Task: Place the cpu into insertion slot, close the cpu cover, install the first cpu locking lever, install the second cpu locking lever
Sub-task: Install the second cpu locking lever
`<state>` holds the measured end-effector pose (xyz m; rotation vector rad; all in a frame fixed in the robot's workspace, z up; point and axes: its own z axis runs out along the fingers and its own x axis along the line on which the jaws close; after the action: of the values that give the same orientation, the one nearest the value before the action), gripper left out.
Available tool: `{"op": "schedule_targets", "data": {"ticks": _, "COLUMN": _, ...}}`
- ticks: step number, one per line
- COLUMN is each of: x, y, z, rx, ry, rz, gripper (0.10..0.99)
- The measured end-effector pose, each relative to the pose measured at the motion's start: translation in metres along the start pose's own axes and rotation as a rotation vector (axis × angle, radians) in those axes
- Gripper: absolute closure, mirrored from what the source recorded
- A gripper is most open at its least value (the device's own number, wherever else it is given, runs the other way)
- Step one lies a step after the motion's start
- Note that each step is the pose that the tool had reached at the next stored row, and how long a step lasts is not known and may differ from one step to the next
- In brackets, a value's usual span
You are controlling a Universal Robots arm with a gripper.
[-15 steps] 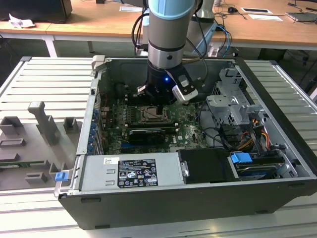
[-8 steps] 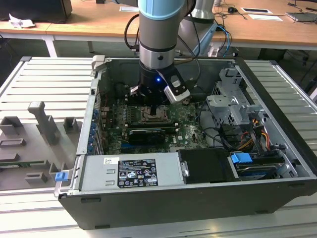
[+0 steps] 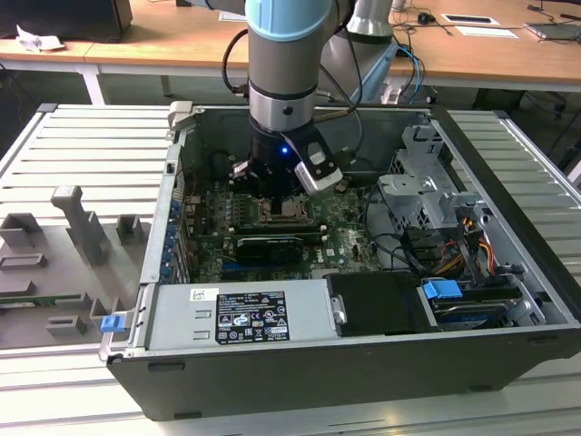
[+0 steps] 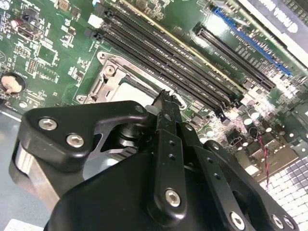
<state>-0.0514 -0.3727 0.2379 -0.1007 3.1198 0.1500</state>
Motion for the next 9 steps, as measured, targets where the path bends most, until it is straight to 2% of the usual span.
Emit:
{"op": "schedule_targets", "data": {"ticks": 2, "x": 0.0007, "y": -0.0018, "z": 0.0000, "rx": -0.002, "ry": -0.0002, "rz": 0.000, "gripper": 0.980}}
{"op": "schedule_targets", "data": {"ticks": 5, "x": 0.0057, "y": -0.0044, "z": 0.0006, "rx": -0.009, "ry": -0.0006, "rz": -0.001, "gripper": 0.980}}
{"op": "schedule_targets", "data": {"ticks": 7, "x": 0.0090, "y": -0.0049, "z": 0.0037, "rx": -0.014, "ry": -0.0009, "rz": -0.002, "gripper": 0.980}}
{"op": "schedule_targets", "data": {"ticks": 9, "x": 0.0102, "y": -0.0054, "z": 0.0089, "rx": -0.015, "ry": -0.0008, "rz": -0.002, "gripper": 0.980}}
